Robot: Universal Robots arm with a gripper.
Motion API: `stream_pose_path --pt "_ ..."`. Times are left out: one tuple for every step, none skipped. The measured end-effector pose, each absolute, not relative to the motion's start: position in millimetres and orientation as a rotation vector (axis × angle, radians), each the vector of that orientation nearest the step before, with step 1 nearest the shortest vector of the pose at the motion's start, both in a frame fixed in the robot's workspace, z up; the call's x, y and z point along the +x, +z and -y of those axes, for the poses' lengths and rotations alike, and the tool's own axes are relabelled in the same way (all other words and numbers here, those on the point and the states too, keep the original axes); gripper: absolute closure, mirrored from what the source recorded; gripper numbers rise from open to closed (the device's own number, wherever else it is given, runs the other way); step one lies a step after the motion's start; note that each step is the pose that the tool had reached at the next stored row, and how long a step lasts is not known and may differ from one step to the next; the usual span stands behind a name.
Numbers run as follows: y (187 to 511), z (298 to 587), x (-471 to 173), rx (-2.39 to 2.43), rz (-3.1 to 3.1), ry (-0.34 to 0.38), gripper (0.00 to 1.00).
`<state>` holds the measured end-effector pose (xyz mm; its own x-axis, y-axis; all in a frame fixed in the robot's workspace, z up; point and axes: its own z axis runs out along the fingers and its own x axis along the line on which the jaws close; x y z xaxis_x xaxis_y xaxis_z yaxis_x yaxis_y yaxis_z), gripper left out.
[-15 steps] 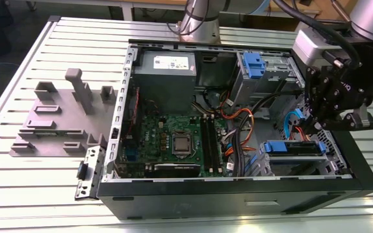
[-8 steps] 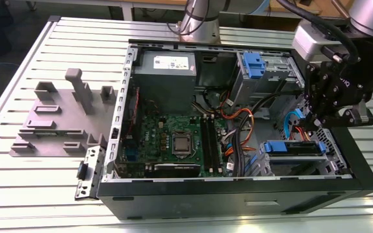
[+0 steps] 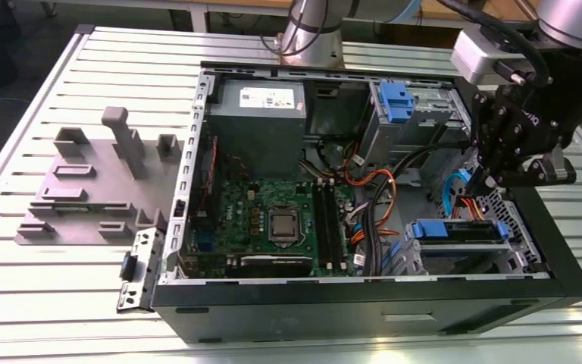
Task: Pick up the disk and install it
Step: 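Insert the second disk wire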
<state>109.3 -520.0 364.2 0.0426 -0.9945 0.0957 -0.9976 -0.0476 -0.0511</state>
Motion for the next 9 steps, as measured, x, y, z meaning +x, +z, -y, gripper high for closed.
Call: stream_pose_path --pt "364.2 518.1 109.3 2.247 2.147 0.163 0.84" --pt "364.2 516.7 109.3 2.247 2.147 0.163 0.84" --pt "364.3 515.7 109.3 2.247 2.147 0.163 0.84" --pt "364.6 514.9 109.3 2.247 2.147 0.163 0.84" --pt "364.9 514.3 109.3 2.247 2.147 0.163 0.84" --pt "365.6 513.8 109.3 2.247 2.147 0.162 0.84" --pt "366.4 513.5 109.3 2.246 2.147 0.162 0.84" --pt "367.4 513.2 109.3 2.246 2.147 0.162 0.84" --pt "368.2 512.9 109.3 2.247 2.147 0.162 0.84"
